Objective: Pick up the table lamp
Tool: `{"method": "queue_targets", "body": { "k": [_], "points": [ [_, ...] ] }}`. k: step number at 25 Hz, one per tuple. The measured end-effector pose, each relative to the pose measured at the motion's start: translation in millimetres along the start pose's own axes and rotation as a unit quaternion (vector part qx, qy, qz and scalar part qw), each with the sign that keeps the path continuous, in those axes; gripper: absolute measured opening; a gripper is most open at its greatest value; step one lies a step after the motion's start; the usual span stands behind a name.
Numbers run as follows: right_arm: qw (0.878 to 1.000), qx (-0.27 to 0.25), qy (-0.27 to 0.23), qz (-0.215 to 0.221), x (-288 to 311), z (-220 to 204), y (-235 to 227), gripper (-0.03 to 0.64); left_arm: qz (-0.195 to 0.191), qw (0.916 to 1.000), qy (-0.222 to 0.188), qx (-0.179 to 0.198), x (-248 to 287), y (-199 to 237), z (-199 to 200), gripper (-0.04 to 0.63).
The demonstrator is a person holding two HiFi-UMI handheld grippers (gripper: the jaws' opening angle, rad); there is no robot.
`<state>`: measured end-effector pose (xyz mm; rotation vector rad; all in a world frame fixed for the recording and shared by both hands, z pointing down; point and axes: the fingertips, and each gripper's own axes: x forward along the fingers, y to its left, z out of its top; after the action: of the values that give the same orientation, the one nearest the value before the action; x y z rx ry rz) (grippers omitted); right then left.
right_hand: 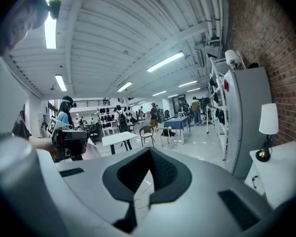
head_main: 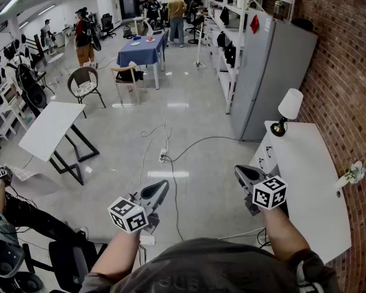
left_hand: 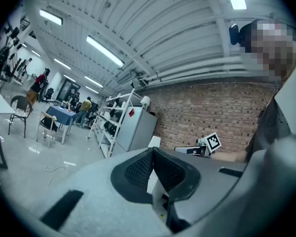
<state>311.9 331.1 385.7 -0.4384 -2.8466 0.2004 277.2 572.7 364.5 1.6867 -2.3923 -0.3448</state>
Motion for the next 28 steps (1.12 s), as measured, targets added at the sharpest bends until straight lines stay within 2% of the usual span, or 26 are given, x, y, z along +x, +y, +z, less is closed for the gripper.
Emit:
{"method": "queue_targets", "body": {
  "k": [18,28],
  "points": [
    [1.0,-0.016,-0.006,0.004,-18.9,11.2,-35.1,-0.008,-0.001,0.9999,0.001,0.011,43.8,-20.7,1.2,0.003],
    [0.999,-0.041,0.006,0.032,-59.2,14.4,-74.1,-0.006,0.016,0.9998,-0.003,0.011,87.9,-69.1,-6.7,0.003]
  ]
}}
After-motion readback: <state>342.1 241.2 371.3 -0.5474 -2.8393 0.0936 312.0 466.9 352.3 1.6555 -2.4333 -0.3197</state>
